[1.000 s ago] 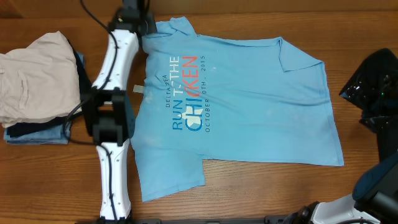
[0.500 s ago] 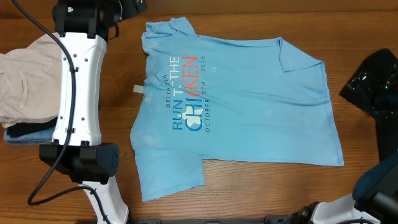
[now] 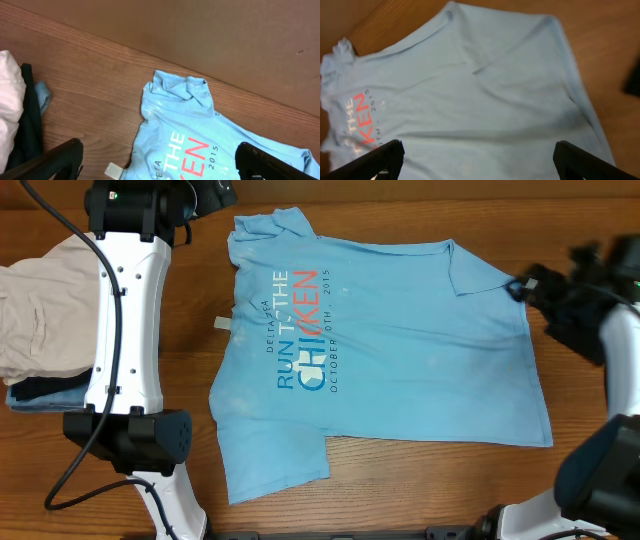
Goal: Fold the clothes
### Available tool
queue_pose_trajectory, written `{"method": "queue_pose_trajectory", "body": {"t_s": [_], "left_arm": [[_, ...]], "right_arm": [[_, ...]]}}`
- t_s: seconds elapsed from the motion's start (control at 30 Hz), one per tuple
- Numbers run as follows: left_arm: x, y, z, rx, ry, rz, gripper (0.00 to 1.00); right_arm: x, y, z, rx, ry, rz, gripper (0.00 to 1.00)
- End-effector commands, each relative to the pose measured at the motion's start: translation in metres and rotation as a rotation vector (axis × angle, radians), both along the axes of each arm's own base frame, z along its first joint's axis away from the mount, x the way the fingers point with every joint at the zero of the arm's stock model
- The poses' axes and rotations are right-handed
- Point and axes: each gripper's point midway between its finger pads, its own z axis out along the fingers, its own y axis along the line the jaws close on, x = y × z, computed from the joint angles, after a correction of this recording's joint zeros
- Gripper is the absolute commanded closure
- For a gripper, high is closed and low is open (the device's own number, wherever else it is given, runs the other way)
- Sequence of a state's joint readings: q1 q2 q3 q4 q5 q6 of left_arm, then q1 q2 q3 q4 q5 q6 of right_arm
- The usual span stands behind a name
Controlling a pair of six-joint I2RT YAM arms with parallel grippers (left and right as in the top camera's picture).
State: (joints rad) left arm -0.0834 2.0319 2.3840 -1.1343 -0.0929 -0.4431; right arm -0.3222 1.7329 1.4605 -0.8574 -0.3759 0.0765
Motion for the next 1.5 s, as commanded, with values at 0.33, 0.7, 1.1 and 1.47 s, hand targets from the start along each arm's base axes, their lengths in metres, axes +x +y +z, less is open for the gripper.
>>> {"method": "queue_pose_trajectory", "body": {"t_s": [0.33,0.7,1.1,1.47], "left_arm": [[0.002,0.000,-0.001,-0.012,0.001,0.004,0.00],[0.002,0.000,-0.001,-0.012,0.001,0.004,0.00],[0.002,0.000,-0.001,-0.012,0.001,0.004,0.00],[0.002,0.000,-0.001,-0.012,0.001,0.004,0.00]], "right_arm": [[0.069,0.033,-0.054,-0.307,-0.027,0.067,0.17],[0.079,0.051,-0.123,0.000,0.109,-0.197,0.34],[0.095,0.055,-0.126,0.157,0.103,-0.417,0.44],[0.097,0.057,-0.152,0.223,0.151,-0.531,0.57]]}}
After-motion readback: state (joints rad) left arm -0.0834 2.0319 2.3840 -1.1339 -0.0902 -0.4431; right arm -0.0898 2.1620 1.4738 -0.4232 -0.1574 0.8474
